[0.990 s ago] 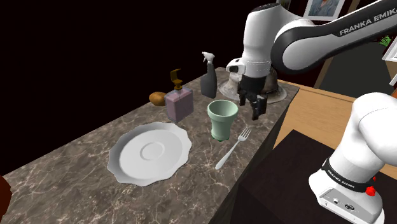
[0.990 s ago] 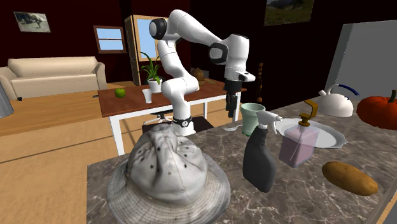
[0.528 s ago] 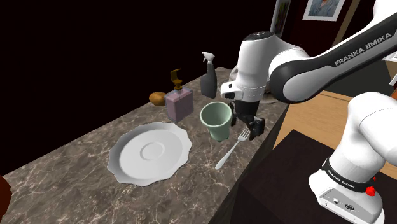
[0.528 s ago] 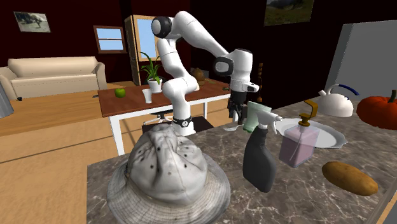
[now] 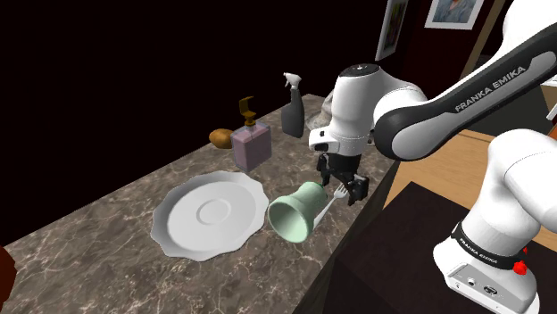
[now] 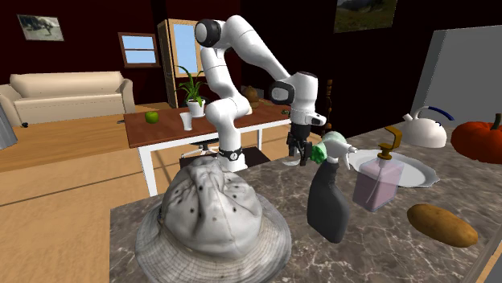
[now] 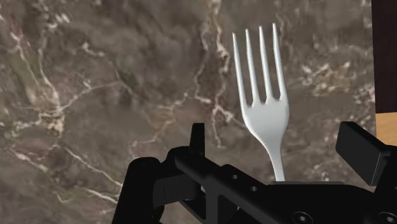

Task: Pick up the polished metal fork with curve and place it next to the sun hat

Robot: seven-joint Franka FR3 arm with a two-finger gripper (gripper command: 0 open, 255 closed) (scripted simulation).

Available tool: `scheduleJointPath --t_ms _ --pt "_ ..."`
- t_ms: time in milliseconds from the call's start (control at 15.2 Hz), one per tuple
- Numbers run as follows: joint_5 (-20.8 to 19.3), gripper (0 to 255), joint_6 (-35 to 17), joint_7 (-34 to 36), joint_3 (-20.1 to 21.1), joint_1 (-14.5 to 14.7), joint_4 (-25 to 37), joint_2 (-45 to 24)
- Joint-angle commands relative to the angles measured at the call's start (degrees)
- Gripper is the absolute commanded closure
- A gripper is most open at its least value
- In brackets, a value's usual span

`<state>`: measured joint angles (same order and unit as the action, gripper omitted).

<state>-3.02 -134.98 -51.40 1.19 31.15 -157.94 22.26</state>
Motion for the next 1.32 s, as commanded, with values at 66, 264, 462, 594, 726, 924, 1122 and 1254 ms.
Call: scheduleJointPath --t_ms 66,264,462,594,726,924,1122,1254 --pt "0.0 0 -0.2 0.0 0.0 0.0 -0.1 -0.1" --pt "0.0 0 -0.2 0.0 0.0 0.0 -0.1 -0.1" --pt "0.0 255 -0.2 0.0 0.0 0.0 -0.1 -0.1" --pt "0.0 255 -0.1 0.1 0.0 0.0 0.0 -0.1" --pt "0.0 255 -0.2 0.1 0.1 0.0 0.0 -0.2" --pt "0.0 255 -0.2 0.0 0.0 0.0 -0.1 -0.1" --pt "0.2 255 2.8 -0.2 0.0 0.1 1.0 1.9" --pt "0.3 255 4.8 -0.3 0.0 0.1 1.8 3.0"
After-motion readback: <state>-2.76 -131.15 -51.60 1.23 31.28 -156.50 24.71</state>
